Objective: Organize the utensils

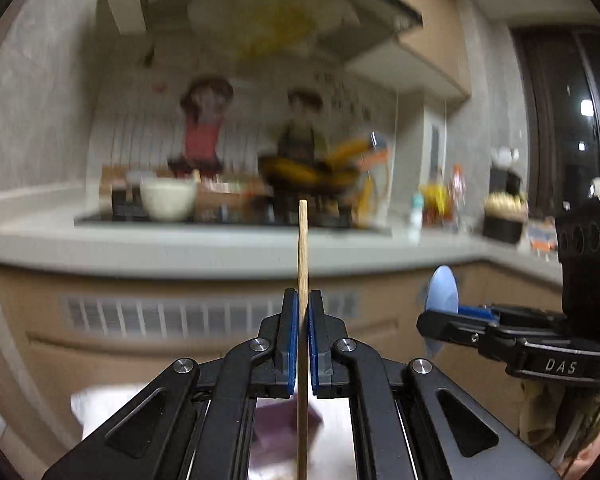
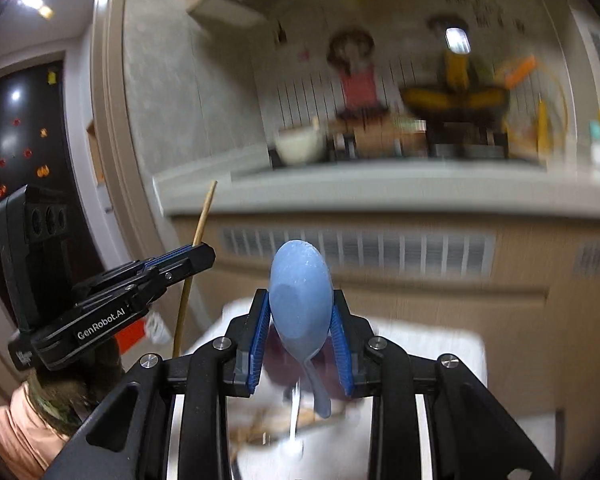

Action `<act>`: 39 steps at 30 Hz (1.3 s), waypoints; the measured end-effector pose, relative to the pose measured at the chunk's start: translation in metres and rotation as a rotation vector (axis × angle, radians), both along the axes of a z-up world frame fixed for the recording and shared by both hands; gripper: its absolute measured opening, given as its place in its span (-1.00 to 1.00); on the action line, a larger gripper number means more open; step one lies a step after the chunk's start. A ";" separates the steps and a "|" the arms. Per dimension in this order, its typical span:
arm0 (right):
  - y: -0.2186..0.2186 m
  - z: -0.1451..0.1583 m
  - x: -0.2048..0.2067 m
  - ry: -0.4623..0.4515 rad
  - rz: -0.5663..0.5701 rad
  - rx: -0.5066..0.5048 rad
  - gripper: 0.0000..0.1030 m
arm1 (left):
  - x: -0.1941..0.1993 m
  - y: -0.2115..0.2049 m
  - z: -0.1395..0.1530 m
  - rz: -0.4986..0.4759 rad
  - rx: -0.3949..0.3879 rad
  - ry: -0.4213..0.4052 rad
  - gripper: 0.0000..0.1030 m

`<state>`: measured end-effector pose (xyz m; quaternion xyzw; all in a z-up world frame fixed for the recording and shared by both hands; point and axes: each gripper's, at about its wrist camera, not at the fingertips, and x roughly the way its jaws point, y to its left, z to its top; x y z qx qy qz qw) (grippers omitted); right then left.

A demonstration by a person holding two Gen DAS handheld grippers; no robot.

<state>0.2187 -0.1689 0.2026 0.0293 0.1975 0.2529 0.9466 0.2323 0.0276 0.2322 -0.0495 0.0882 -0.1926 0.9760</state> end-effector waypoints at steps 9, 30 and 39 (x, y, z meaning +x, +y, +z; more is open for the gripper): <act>0.028 0.012 0.069 -0.059 -0.011 0.015 -0.45 | 0.077 0.028 -0.001 0.062 -0.068 -0.064 -0.91; 0.122 -0.219 0.057 0.404 0.419 -0.423 -0.48 | 0.062 0.080 -0.132 0.098 -0.073 0.288 -0.91; 0.175 -0.265 0.057 0.281 0.592 -0.798 0.10 | 0.022 0.113 -0.159 0.159 -0.110 0.359 -0.91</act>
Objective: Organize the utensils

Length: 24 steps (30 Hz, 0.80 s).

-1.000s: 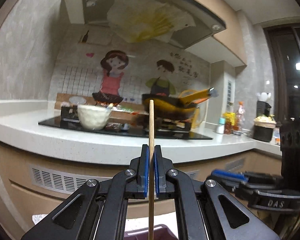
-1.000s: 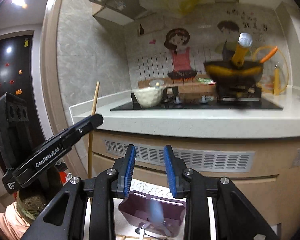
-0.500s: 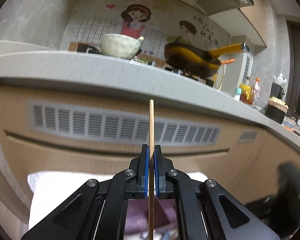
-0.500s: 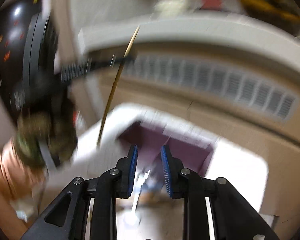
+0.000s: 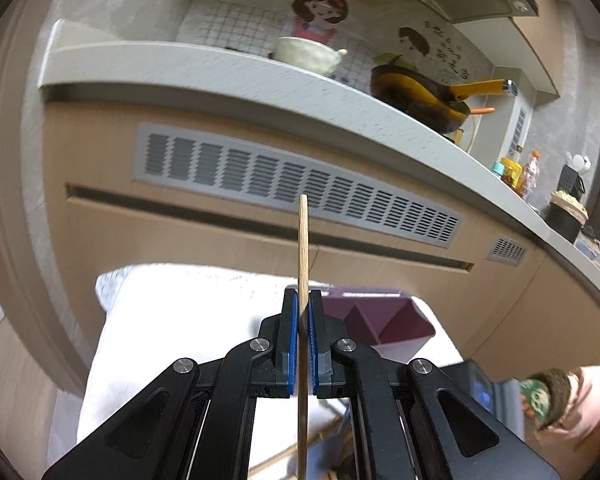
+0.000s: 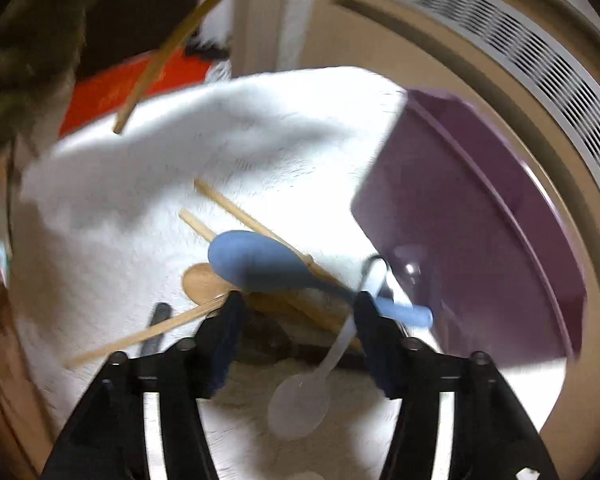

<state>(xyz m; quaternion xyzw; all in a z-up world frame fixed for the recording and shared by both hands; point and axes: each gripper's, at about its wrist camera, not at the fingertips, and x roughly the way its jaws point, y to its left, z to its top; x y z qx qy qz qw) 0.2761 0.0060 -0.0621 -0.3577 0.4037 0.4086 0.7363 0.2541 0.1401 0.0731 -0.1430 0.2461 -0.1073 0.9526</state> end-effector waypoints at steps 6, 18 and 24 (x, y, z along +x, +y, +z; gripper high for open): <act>0.039 -0.013 0.028 0.080 0.043 -0.012 0.11 | -0.009 0.022 -0.017 0.030 -0.033 0.047 -0.91; 0.068 -0.018 0.062 0.250 0.016 0.051 0.05 | -0.006 0.041 -0.036 0.044 -0.062 0.087 -0.91; 0.081 -0.008 0.055 0.292 -0.020 0.095 -0.70 | -0.006 0.043 -0.034 0.035 -0.075 0.093 -0.91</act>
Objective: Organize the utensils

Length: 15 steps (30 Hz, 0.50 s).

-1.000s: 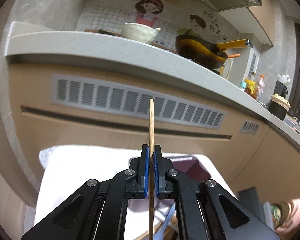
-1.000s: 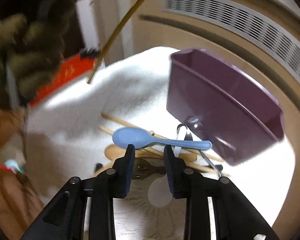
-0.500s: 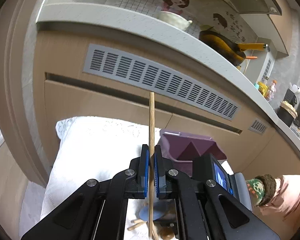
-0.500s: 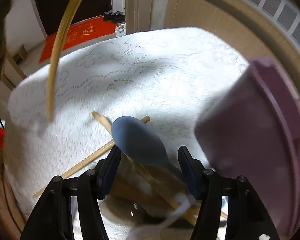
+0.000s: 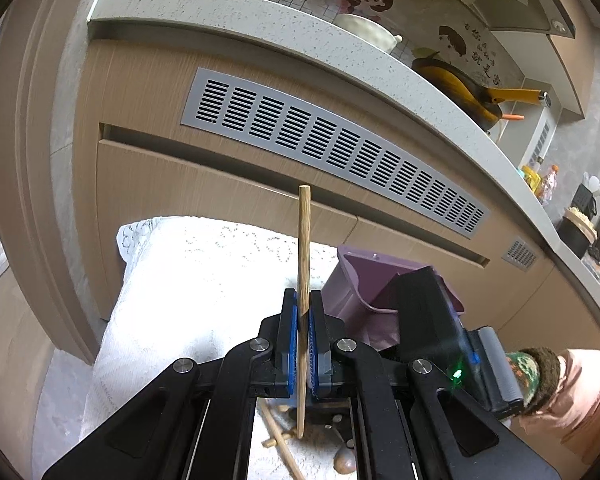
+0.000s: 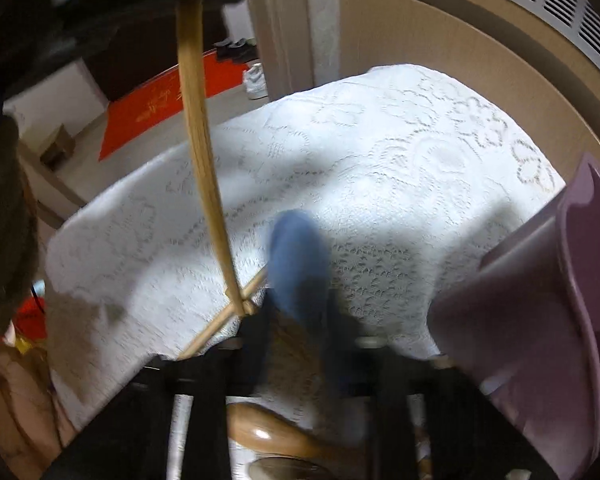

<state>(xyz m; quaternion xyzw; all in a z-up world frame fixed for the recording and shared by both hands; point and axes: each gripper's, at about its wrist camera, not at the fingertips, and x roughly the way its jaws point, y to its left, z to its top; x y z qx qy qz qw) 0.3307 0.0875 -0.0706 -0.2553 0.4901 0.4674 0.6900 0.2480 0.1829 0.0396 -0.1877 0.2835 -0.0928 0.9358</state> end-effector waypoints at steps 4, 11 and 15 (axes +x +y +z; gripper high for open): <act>-0.019 0.019 -0.009 0.005 -0.081 0.049 -0.70 | -0.006 -0.009 0.006 -0.020 0.015 -0.011 -0.91; -0.077 0.050 -0.036 -0.006 -0.245 0.167 -0.89 | -0.023 -0.036 0.021 -0.079 0.030 -0.031 -0.91; -0.114 0.064 -0.056 -0.036 -0.331 0.220 -0.89 | -0.036 -0.051 0.030 -0.104 0.035 -0.040 -0.91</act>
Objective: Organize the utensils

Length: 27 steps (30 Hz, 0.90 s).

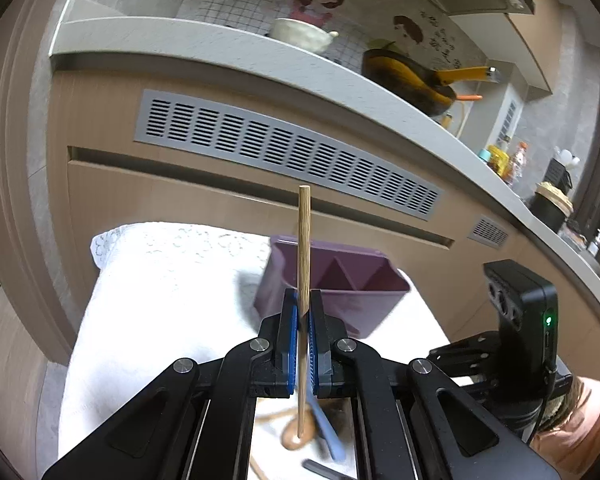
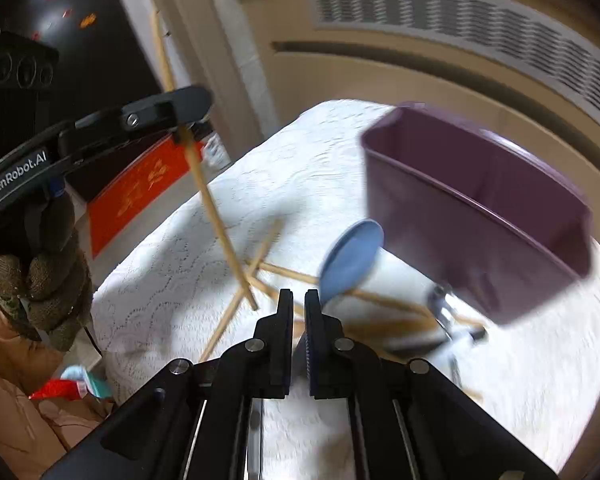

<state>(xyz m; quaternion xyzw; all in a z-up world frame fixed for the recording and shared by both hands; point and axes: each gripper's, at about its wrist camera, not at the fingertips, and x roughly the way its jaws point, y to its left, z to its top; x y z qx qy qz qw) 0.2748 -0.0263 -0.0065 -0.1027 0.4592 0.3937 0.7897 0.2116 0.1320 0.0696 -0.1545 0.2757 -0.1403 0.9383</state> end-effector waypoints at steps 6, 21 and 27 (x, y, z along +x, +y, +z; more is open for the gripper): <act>-0.031 0.009 -0.016 -0.027 -0.101 0.020 -0.81 | -0.017 -0.013 0.004 -0.001 0.019 -0.003 -0.91; 0.051 -0.083 0.071 -0.016 -0.446 -0.150 -0.08 | -0.009 0.009 -0.018 0.040 0.026 0.039 -0.91; 0.043 -0.066 0.046 -0.050 -0.336 -0.134 -0.48 | -0.010 0.005 -0.018 0.028 0.023 0.037 -0.91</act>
